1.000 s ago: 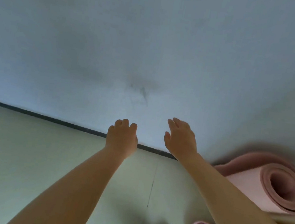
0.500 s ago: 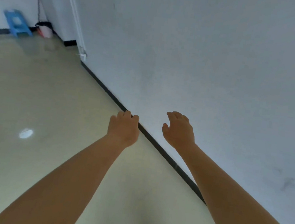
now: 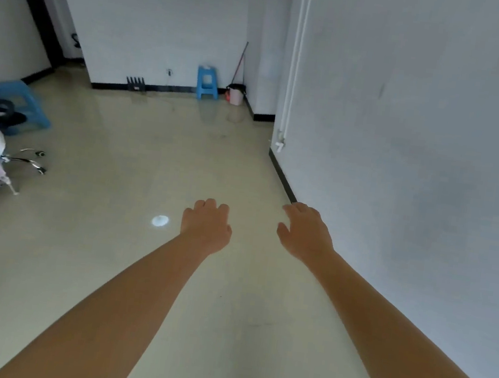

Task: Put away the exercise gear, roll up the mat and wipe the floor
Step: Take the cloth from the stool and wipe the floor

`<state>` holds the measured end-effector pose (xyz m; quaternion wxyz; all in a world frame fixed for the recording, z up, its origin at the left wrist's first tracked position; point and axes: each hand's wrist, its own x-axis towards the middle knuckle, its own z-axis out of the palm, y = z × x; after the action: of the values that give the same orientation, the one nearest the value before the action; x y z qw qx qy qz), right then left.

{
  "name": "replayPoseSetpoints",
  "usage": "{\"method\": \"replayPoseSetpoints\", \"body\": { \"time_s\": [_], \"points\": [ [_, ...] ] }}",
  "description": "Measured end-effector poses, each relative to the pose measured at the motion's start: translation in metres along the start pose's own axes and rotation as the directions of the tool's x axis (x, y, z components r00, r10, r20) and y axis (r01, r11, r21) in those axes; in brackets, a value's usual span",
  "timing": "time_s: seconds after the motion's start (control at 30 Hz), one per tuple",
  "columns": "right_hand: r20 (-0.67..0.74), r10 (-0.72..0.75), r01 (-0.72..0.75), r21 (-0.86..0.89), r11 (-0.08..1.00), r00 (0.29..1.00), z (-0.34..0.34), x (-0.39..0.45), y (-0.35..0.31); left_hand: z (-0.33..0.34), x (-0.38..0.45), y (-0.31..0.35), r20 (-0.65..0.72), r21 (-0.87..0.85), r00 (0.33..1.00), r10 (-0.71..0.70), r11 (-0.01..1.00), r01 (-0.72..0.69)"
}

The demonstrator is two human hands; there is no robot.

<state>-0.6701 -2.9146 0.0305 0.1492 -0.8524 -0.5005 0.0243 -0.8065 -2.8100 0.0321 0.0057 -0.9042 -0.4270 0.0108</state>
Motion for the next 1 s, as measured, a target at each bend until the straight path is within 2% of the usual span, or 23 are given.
{"method": "replayPoseSetpoints", "body": {
  "time_s": [0.23, 0.43, 0.53, 0.7, 1.0],
  "points": [
    [0.040, -0.162, 0.162, 0.008, 0.987, 0.986, 0.022, 0.179, -0.073, -0.029, 0.129, -0.098, -0.003, 0.000, 0.985, -0.172, 0.985, 0.172],
    [0.074, -0.209, 0.208, 0.019, 0.978, 0.975, 0.053, 0.323, -0.141, -0.040, 0.246, -0.189, -0.040, -0.021, 0.966, -0.257, 0.966, 0.256],
    [0.049, -0.216, 0.216, 0.019, 0.976, 0.975, 0.064, 0.409, -0.176, -0.050, 0.319, -0.240, -0.078, -0.025, 0.961, -0.264, 0.965, 0.263],
    [0.028, -0.183, 0.183, 0.010, 0.983, 0.983, 0.073, 0.551, -0.226, -0.073, 0.451, -0.319, -0.068, -0.005, 0.964, -0.257, 0.966, 0.257],
    [0.124, -0.142, 0.154, -0.090, 0.984, 0.982, 0.125, 0.769, -0.264, -0.056, 0.665, -0.400, 0.023, 0.091, 0.982, -0.187, 0.979, 0.184]
  ]
}}
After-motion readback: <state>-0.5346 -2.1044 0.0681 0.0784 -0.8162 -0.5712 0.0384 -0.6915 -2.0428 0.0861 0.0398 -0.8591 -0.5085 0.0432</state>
